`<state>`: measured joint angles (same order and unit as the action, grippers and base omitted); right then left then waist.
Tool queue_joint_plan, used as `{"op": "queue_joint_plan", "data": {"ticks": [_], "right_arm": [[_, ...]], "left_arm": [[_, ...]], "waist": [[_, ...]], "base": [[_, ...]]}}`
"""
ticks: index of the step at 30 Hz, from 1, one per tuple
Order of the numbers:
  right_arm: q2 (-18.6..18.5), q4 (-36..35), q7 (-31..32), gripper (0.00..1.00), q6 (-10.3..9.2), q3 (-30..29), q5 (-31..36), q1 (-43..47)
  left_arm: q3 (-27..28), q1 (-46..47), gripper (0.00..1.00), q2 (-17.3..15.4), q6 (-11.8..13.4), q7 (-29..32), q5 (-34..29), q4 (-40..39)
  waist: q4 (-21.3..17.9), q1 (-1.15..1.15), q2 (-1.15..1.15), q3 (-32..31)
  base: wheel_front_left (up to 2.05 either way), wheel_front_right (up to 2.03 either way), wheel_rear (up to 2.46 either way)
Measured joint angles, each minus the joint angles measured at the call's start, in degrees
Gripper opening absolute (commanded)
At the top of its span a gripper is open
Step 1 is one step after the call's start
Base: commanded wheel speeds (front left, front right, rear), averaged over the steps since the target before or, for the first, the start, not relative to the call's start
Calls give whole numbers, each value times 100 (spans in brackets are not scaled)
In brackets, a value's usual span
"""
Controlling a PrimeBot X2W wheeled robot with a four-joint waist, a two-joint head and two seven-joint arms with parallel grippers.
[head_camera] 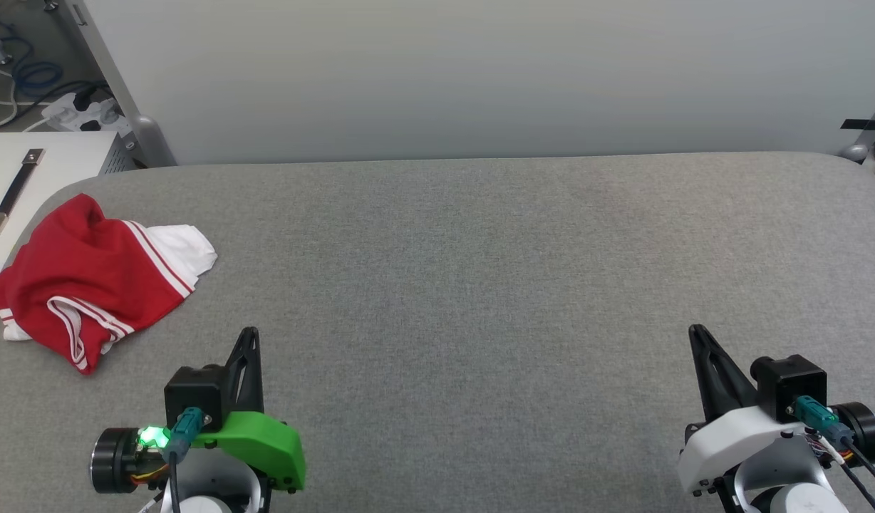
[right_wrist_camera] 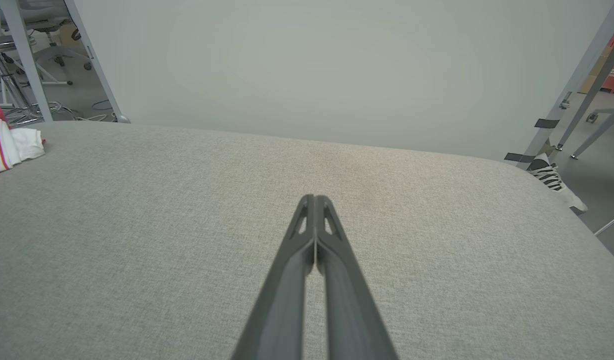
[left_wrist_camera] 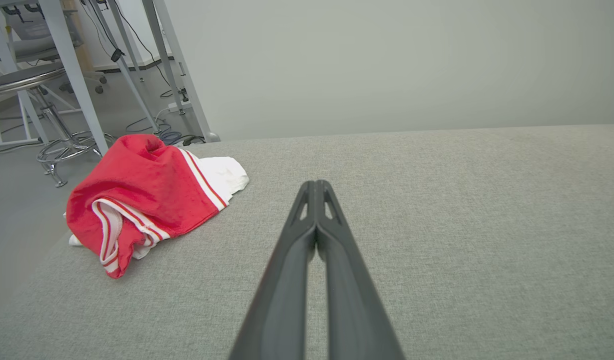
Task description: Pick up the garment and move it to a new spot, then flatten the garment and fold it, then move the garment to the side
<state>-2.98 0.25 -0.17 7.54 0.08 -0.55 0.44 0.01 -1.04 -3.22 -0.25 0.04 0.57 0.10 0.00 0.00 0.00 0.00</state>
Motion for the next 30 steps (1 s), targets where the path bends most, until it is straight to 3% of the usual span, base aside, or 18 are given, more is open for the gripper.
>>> {"op": "queue_joint_plan", "data": {"ticks": [15,16,30], "right_arm": [[0,0,0,0,0,0,0,0],[0,1,0,100,0,1,-3,0],[0,40,-73,100,0,-18,-63,0]], "left_arm": [[0,0,0,0,0,0,0,0],[0,-4,100,-2,-1,0,2,1],[0,-7,100,-3,-2,-77,86,36]], "waist": [[0,0,0,0],[0,0,0,0],[-2,0,0,7]], "base": [[0,0,0],[0,0,0],[0,0,0]]}}
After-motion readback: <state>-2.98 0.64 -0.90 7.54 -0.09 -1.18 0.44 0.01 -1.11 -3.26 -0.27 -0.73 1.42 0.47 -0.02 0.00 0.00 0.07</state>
